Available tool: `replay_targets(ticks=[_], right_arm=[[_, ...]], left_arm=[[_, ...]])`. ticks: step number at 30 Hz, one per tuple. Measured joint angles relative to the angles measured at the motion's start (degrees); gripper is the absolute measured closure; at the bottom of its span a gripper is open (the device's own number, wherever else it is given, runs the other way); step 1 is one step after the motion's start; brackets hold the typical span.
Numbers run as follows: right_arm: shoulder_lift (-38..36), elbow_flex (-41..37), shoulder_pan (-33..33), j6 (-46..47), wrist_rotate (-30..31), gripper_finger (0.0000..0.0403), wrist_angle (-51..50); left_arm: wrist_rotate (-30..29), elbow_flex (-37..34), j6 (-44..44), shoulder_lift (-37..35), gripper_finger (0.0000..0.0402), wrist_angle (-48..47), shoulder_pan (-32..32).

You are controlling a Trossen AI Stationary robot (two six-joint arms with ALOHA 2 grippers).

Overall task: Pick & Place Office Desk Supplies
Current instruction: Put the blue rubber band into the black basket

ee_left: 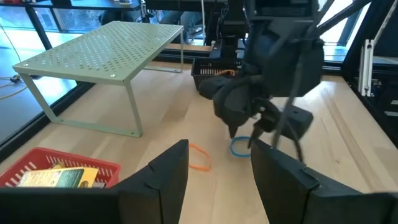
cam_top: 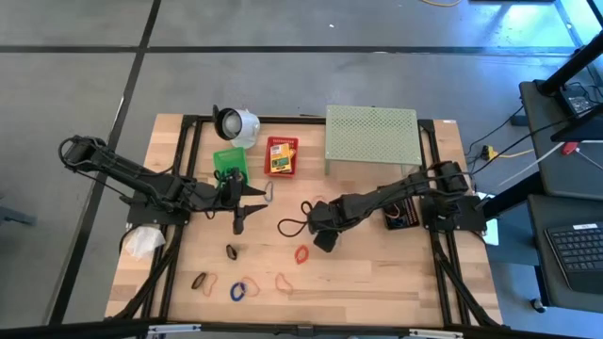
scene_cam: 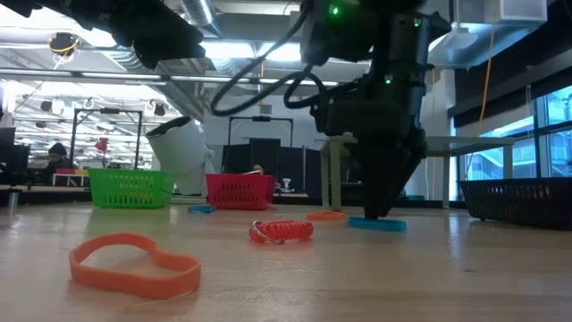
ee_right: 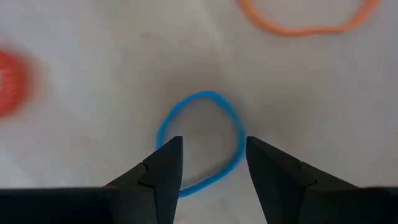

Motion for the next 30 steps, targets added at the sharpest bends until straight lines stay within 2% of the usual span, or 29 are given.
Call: replay_targets(ticks=[10, 14, 25, 30], right_arm=[[0.24, 0.0, -1.35, -2.21, -1.31, 0.0225, -0.76], [0.56, 0.0, -1.43, -2.38, -1.33, 0.0239, 0.27], [2.29, 0.28, -1.38, -2.45, -2.05, 0.0335, 0.73], [2.4, 0.24, -1.38, -2.31, -2.02, 0.0391, 0.82]], left_arm=[[-0.02, 0.0, 0.03, 0.0, 0.0233, -0.17, 0.0], [-0.02, 0.0, 0.03, 0.0, 0.0233, -0.36, 0.0], [-0.02, 0.0, -0.12, 0.0, 0.0233, -0.38, 0.0], [-0.02, 0.0, -0.1, 0.0, 0.0233, -0.38, 0.0]])
